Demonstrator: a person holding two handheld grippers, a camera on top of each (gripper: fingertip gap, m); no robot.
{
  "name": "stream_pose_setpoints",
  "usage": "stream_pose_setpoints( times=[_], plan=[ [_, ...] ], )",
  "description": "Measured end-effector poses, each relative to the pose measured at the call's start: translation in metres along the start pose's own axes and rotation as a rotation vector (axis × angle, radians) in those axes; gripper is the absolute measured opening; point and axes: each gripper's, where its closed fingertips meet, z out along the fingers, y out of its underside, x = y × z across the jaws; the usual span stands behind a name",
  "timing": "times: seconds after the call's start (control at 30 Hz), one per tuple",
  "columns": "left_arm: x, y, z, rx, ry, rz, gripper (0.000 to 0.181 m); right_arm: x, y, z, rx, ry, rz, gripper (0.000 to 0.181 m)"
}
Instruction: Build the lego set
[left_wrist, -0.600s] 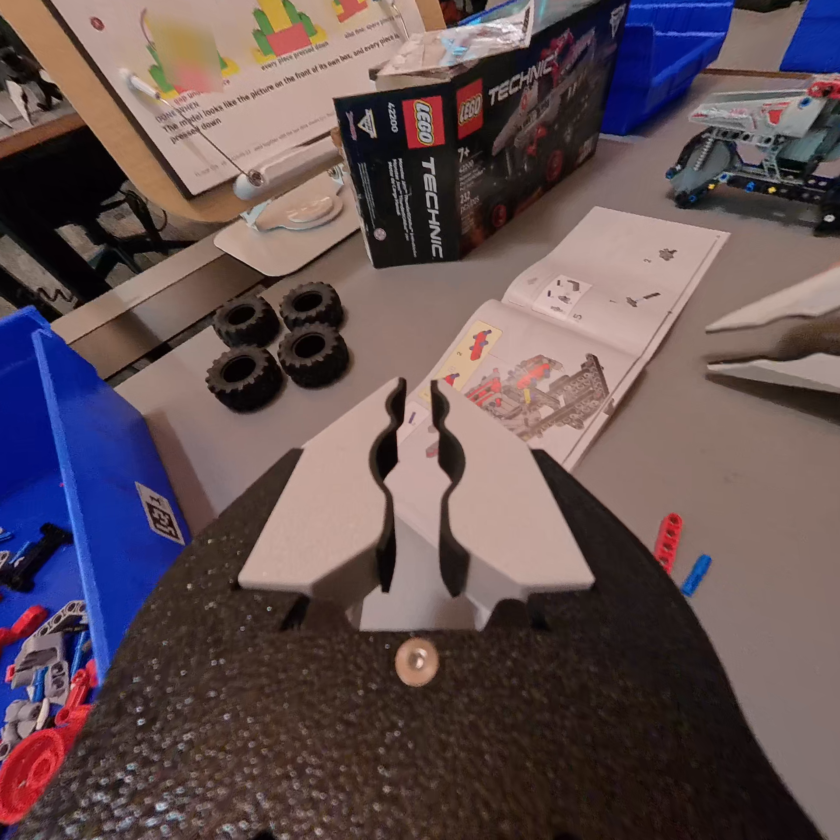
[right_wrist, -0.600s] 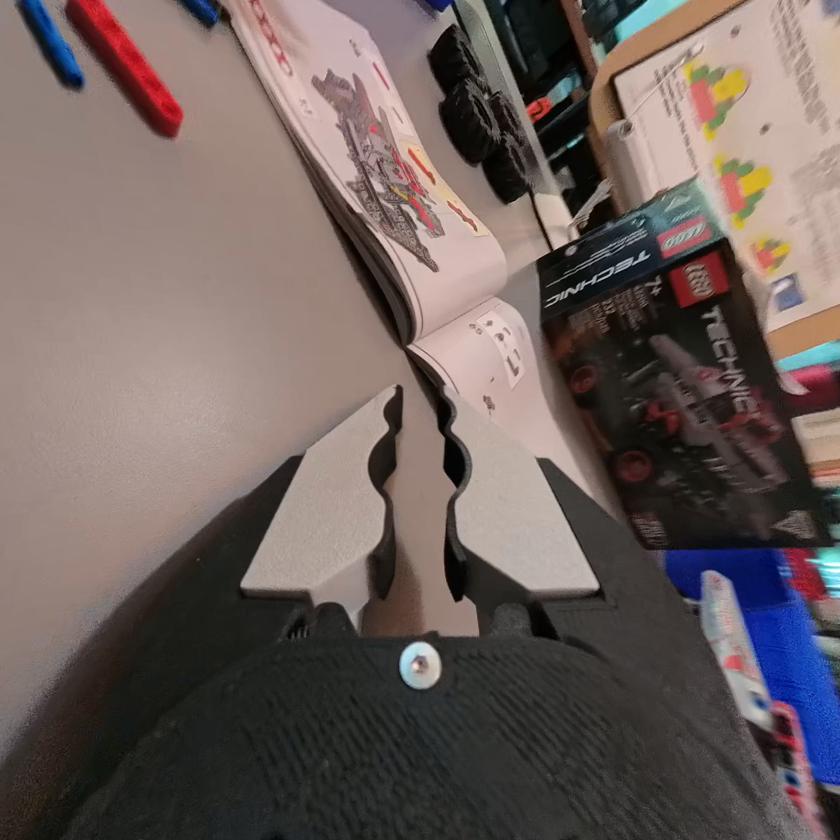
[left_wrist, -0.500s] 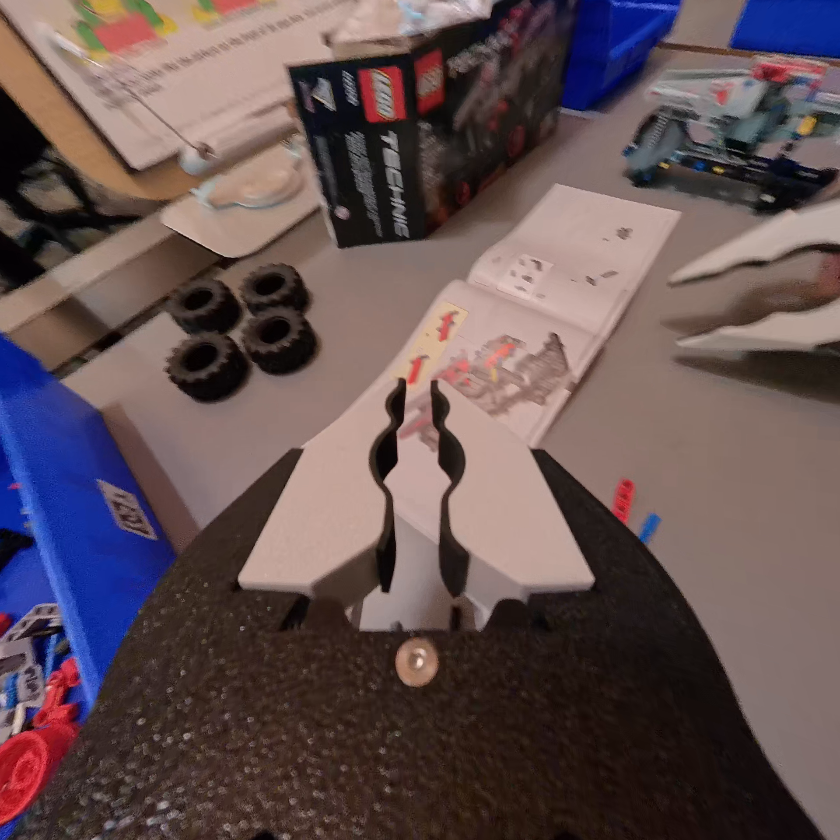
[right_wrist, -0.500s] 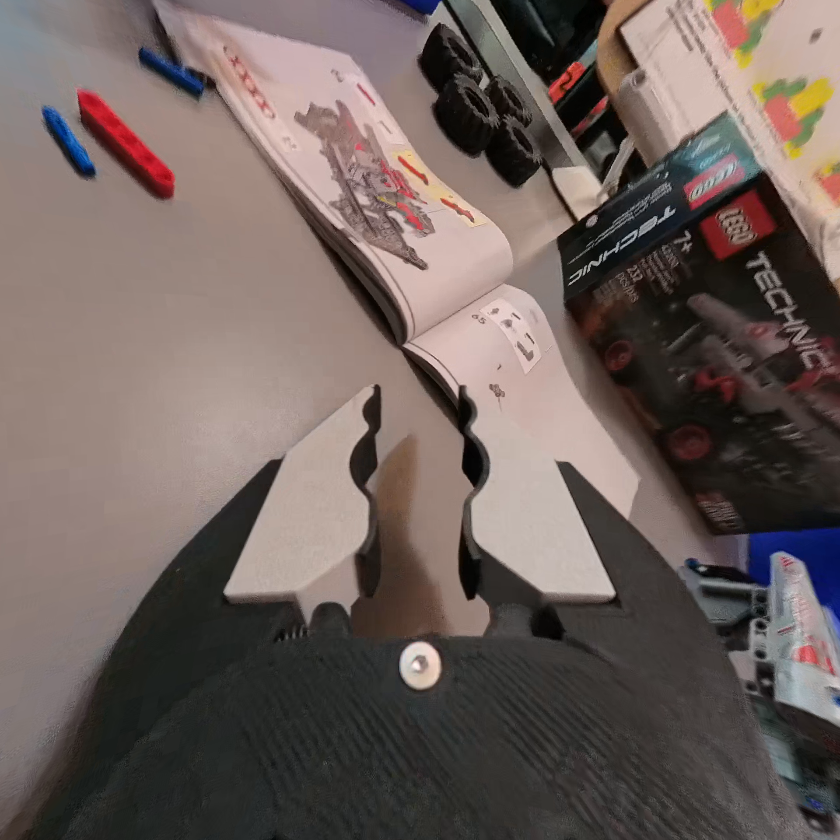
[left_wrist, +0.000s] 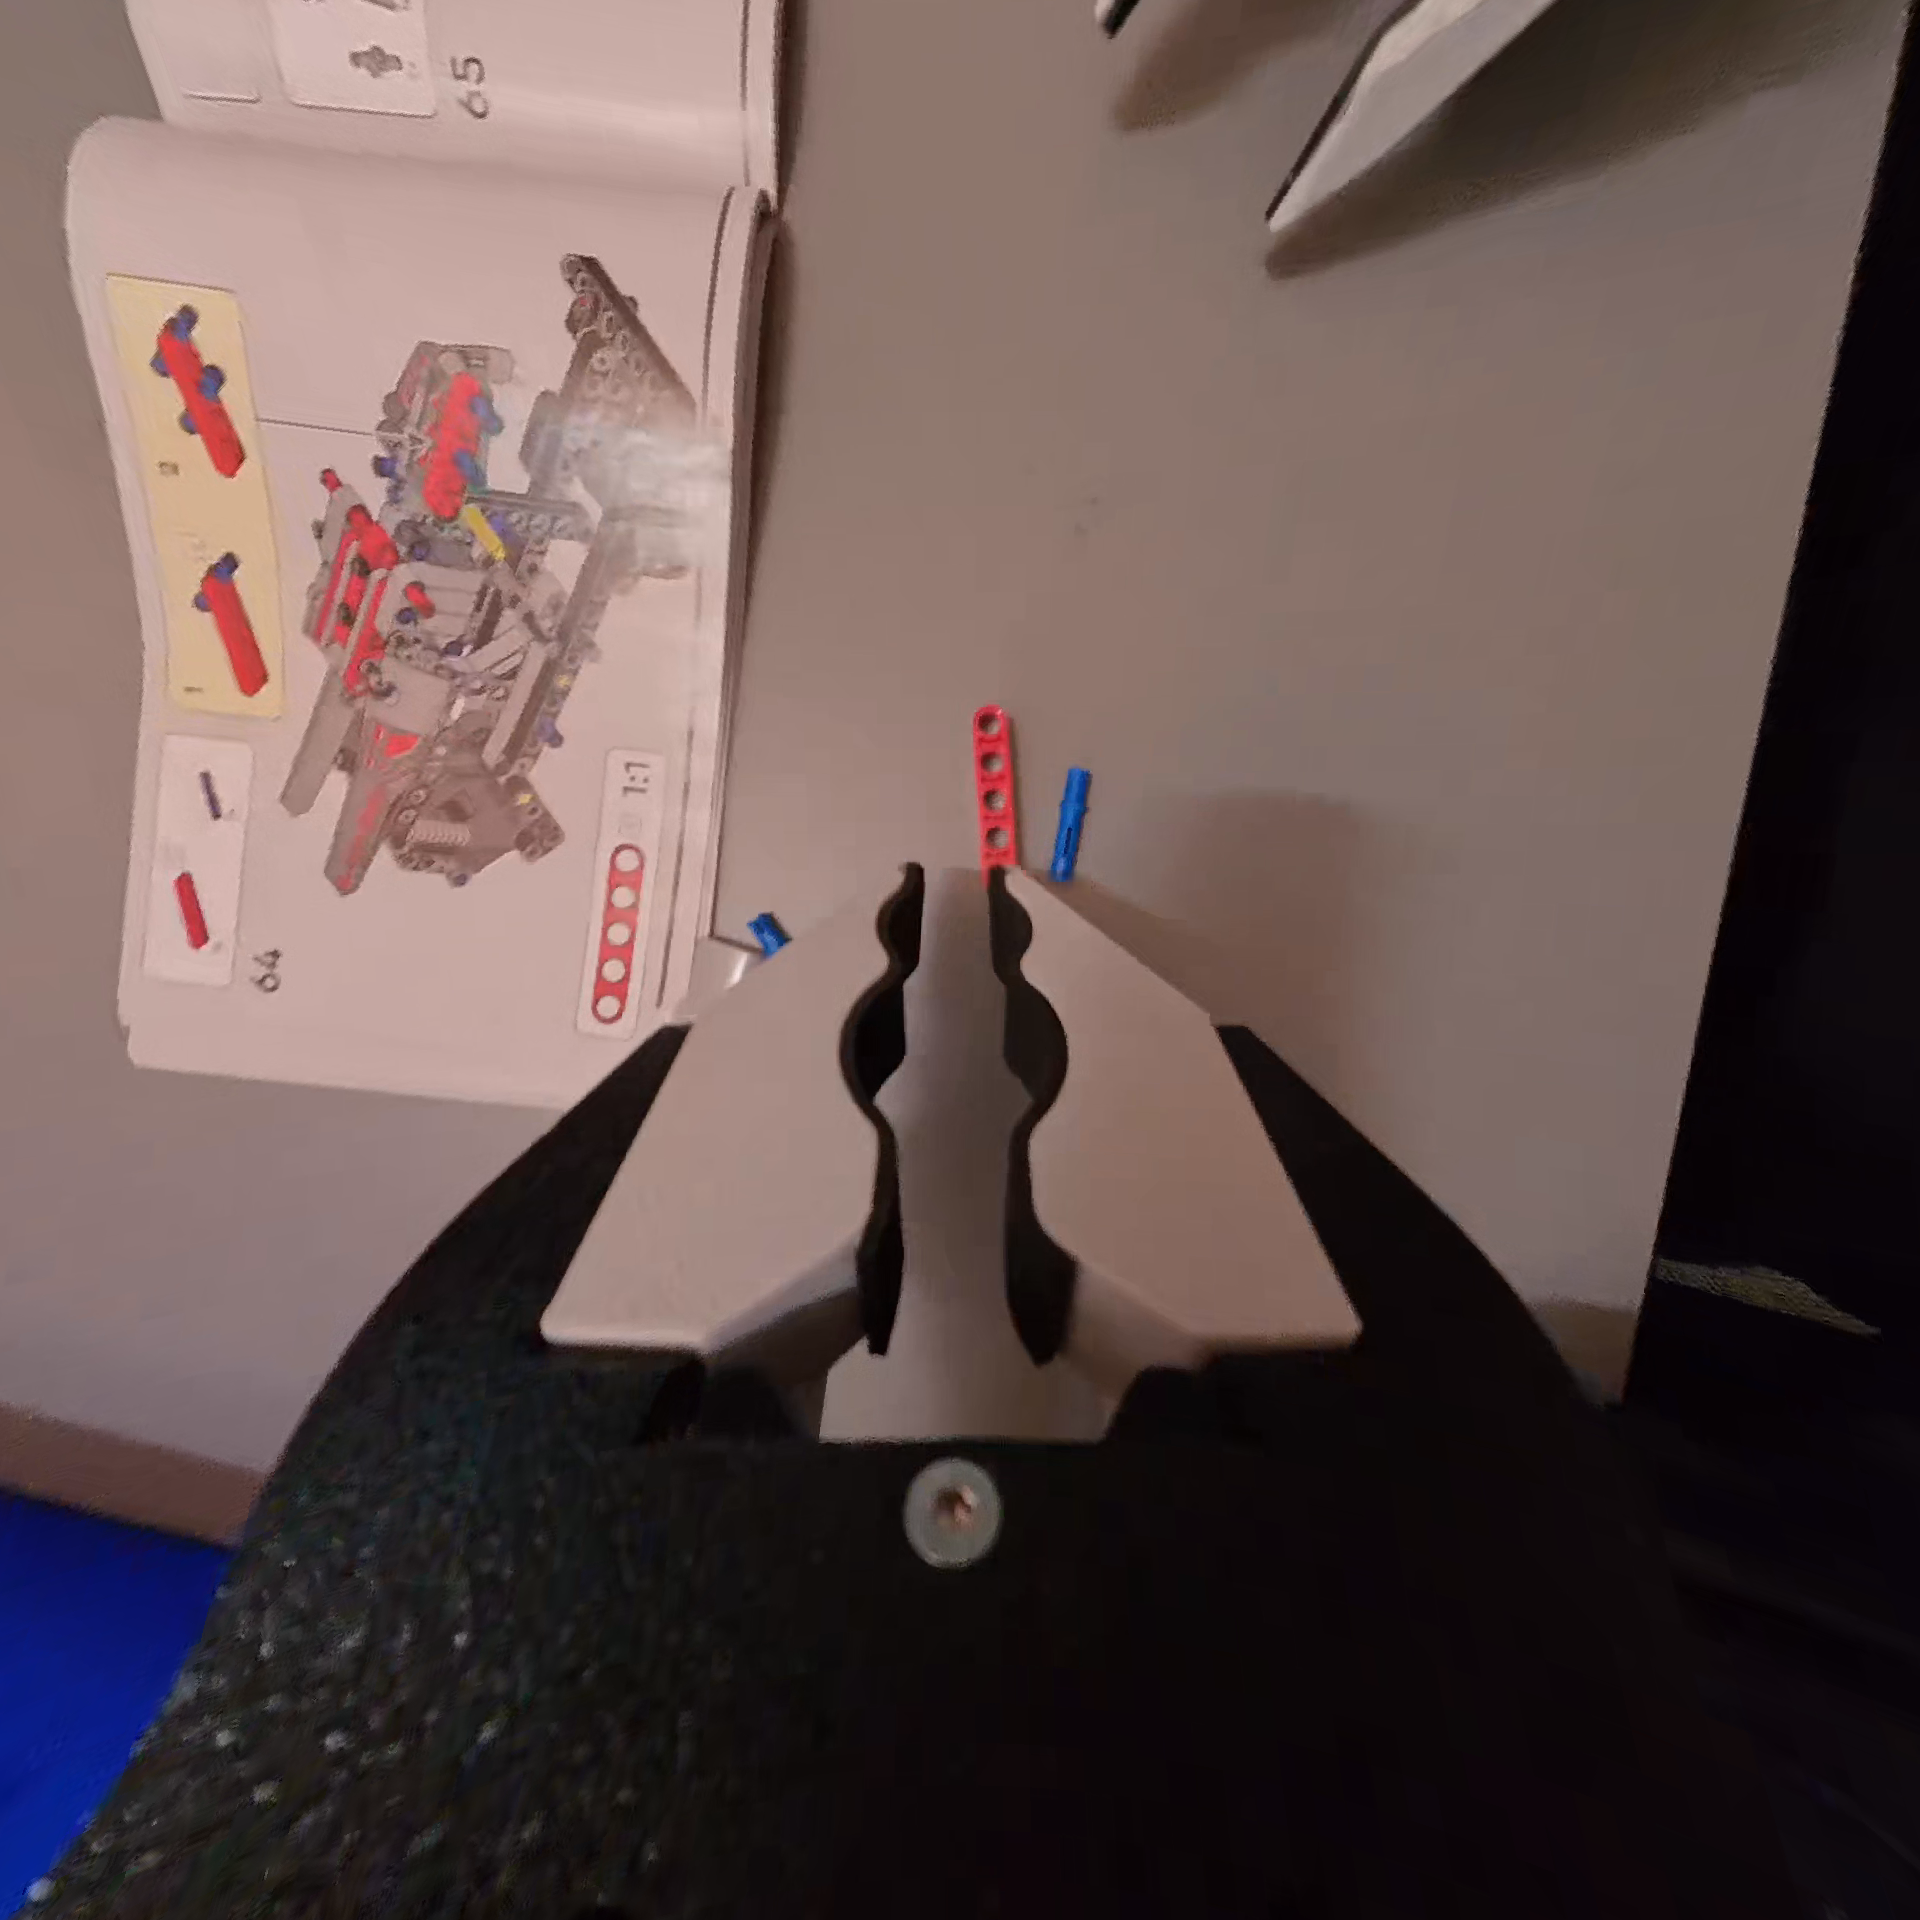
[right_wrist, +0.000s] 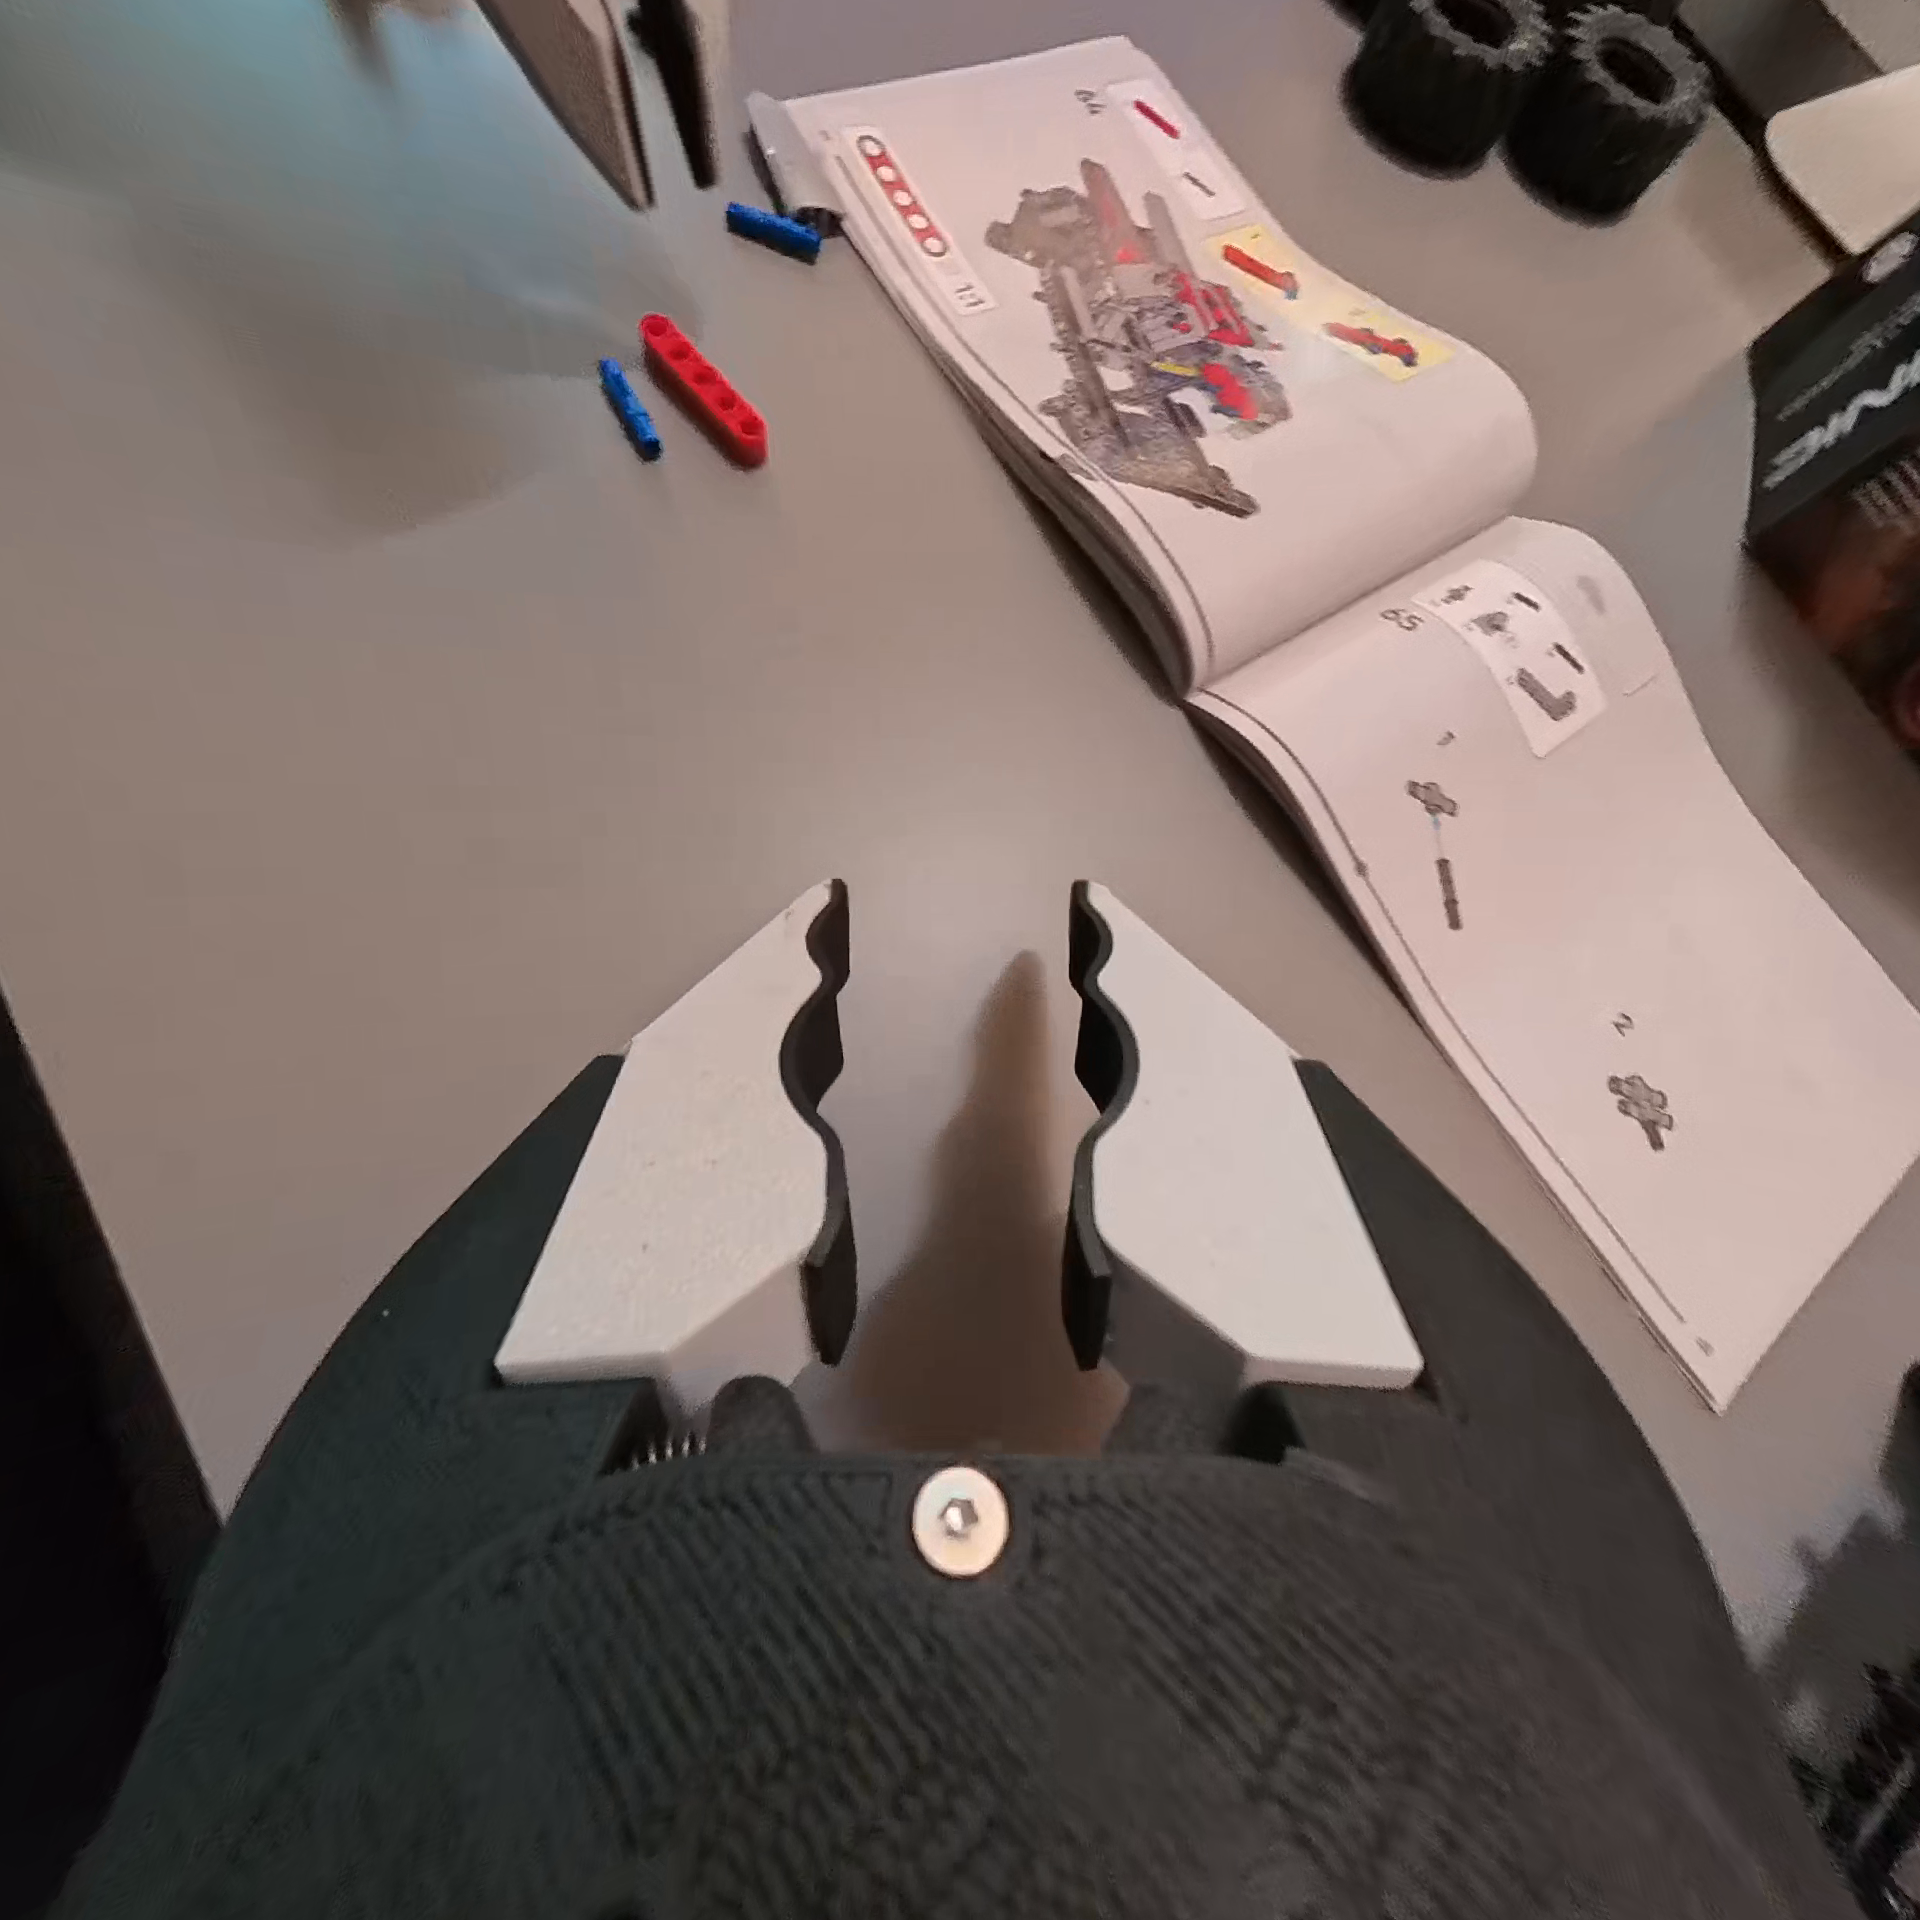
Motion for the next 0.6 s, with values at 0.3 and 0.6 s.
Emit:
stream_pose_setpoints(
  times=[0.3, 0.6],
  plan=[
    [0.007, 0.001, 0.012, -0.02, 0.053, 0.011, 0.014, -0.014, -0.021, 0.006, 0.055, -0.023, -0.025, 0.033],
    [0.001, 0.002, 0.026, -0.005, 0.087, -0.032, 0.005, -0.026, -0.045, 0.025, 0.119, -0.05, -0.048, 0.028]
  ],
)
